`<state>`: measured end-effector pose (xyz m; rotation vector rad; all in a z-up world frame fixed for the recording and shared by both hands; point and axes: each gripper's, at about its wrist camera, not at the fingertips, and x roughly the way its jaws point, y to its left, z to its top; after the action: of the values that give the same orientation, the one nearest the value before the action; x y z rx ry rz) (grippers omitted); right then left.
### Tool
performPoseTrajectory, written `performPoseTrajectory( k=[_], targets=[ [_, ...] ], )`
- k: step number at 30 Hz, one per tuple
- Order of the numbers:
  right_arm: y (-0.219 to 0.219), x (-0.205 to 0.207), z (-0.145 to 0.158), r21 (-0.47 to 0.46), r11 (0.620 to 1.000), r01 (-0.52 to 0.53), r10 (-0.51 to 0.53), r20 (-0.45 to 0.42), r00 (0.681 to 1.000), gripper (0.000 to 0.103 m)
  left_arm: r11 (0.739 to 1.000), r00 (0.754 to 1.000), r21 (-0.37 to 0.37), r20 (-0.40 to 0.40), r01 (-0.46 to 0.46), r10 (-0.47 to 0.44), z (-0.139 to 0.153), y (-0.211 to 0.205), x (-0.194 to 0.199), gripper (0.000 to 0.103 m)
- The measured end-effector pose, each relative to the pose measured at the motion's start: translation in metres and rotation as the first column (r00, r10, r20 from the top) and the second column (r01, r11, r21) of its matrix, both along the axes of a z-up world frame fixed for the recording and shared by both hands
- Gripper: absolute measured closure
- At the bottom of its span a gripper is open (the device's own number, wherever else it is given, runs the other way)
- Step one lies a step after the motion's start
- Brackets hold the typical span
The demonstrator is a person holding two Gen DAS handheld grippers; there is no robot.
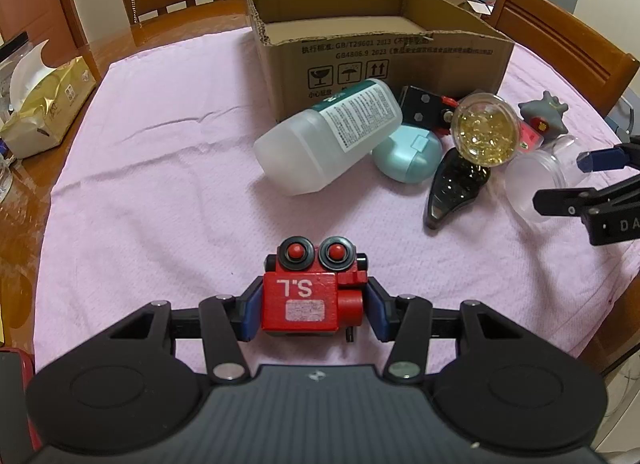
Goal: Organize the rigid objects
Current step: 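Grasp the clear plastic jar with the right gripper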
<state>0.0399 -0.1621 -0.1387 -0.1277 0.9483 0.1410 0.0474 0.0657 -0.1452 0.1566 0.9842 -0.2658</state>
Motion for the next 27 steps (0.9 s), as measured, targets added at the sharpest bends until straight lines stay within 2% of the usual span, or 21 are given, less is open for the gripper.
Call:
performPoseTrajectory(
  k=[3,10,15,21,23,27],
  targets=[
    [-0.005,-0.005,0.002,0.033,0.999,0.005,-0.004,-0.022,1.0,0.009,1.0,1.0,0.001,0.0,0.004,-0.004,0.0,0.0,0.0,0.053],
    [-0.004,-0.023,0.004,0.038,0.999,-0.022,0.023,-0.035,0.999,0.009,1.0,1.0,0.009,0.007,0.008,-0.008,0.002,0.0,-0.003,0.052],
    [-0.001,-0.024,0.007,0.034,0.999,-0.008,0.009,-0.026,1.0,0.005,1.0,1.0,0.026,0.016,0.011,-0.011,0.005,-0.001,-0.004,0.046],
    [0.005,-0.018,0.006,0.007,0.999,0.042,-0.042,-0.053,0.998,0.003,1.0,1.0,0.022,0.006,0.012,-0.012,0.008,-0.002,-0.003,0.046],
    [0.006,-0.015,0.005,0.005,0.998,0.062,-0.062,-0.064,0.996,0.003,0.999,1.0,0.048,-0.008,0.006,-0.006,0.008,-0.003,0.0,0.046],
    [0.009,-0.01,0.002,-0.01,0.996,0.089,-0.09,-0.073,0.993,0.003,0.999,0.999,0.046,-0.045,0.001,0.001,0.006,-0.004,0.003,0.046]
  ],
)
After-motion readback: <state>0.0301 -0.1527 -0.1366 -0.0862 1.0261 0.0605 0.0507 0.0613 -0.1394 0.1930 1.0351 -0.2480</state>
